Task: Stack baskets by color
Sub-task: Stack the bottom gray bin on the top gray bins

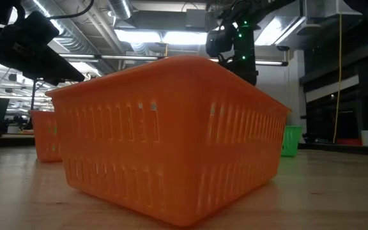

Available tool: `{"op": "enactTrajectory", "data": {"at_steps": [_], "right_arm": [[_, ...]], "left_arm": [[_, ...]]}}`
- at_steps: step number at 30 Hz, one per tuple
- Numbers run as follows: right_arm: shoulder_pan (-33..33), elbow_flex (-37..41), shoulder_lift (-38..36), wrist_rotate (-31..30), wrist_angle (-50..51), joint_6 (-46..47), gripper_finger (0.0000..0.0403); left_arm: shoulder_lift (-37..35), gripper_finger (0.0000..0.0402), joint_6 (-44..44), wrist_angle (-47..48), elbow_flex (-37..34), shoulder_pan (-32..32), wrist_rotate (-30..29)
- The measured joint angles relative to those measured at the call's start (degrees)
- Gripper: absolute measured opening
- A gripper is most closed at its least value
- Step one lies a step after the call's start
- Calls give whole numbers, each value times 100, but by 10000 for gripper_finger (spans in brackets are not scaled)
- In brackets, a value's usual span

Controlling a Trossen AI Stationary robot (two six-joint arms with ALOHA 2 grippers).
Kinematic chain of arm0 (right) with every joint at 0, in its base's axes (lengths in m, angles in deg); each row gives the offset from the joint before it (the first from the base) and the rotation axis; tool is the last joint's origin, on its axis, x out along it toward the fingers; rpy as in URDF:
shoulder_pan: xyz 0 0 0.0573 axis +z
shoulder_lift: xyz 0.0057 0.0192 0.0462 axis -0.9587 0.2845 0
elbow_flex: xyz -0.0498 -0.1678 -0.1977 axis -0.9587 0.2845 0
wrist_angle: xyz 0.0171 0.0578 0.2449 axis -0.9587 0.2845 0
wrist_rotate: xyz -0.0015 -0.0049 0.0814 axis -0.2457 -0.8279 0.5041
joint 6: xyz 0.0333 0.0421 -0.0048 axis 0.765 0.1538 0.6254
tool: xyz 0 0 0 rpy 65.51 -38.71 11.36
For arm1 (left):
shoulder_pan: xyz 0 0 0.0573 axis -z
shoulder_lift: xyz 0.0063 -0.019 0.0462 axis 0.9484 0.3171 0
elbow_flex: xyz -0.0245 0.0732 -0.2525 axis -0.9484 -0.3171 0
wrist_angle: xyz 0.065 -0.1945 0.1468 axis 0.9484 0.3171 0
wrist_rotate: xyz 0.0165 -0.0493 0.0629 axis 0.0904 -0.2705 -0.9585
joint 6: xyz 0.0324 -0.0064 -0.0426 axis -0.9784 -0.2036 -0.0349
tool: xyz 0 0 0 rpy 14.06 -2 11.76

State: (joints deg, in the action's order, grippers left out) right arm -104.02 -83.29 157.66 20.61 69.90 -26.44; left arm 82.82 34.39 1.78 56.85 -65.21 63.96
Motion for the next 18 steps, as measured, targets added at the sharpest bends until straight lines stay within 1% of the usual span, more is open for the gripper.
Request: {"op": "enactTrajectory", "data": {"at_steps": [2, 4, 6, 10, 16, 18], "right_arm": [[0, -193, 1, -115, 207, 122, 87], [7, -416, 1, 28, 331, 144, 87], [7, -592, 1, 309, 166, 79, 87], [7, -710, -4, 644, -539, -189, 87], [89, -742, -31, 808, -448, -325, 87], [161, -869, -32, 809, -336, -332, 87]], "left_arm": [[0, 0, 0, 0, 0, 0, -1], [0, 0, 0, 0, 0, 0, -1], [0, 0, 0, 0, 0, -2, -1], [0, 0, 0, -1, 0, -1, -1], [0, 0, 0, 0, 0, -2, -1], [0, 0, 0, 0, 0, 0, 1]]}}
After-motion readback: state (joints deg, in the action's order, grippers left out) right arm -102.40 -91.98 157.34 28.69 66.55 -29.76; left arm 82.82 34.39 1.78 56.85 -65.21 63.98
